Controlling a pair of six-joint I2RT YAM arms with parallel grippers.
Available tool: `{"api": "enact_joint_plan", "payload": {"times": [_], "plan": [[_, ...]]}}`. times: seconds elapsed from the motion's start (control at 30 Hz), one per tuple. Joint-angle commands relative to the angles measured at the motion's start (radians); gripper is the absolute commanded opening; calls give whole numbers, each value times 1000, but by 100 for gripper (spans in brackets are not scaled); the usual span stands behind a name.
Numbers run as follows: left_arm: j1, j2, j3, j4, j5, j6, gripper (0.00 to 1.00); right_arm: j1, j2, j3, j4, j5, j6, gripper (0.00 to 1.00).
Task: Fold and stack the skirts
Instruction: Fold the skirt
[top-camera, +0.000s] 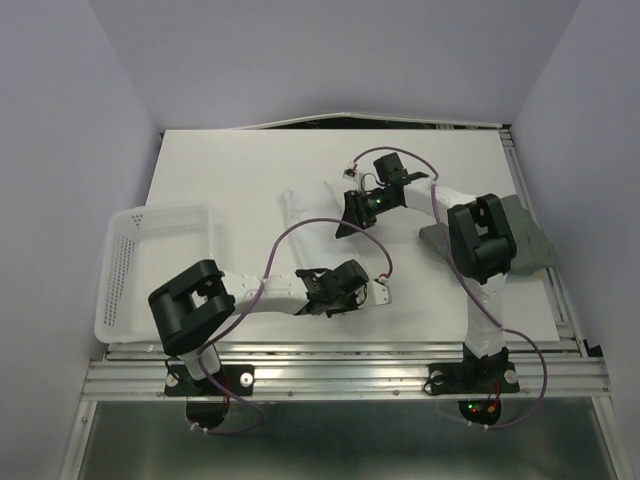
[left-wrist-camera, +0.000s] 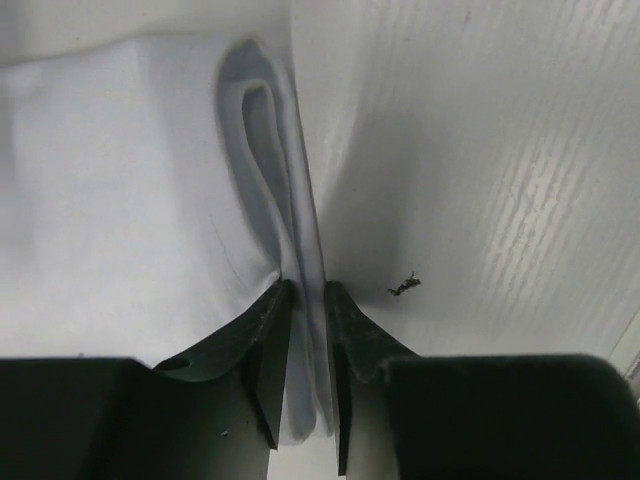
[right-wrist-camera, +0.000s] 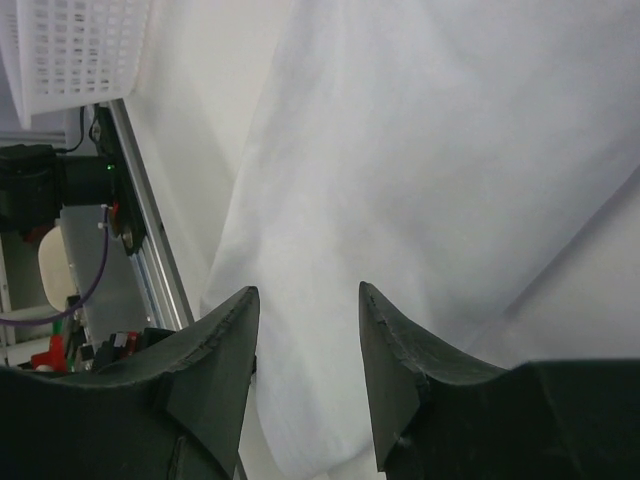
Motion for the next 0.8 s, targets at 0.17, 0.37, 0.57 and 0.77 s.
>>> {"api": "enact_joint_plan", "payload": {"times": [0.17,0.37,0.57,0.77], "plan": [[84,108,-3,-122,114,59,15,2,20,32,-31,7,-58,49],[84,72,26,-218,206,91,0,2,14,66,-53,29,-79,49],[84,-60,86,-382,341,100,0,2,18,149,-59,75,-90,54],[79,-146,83,-478,449,131,0,2,76,339,-54,169,-82,70]]}}
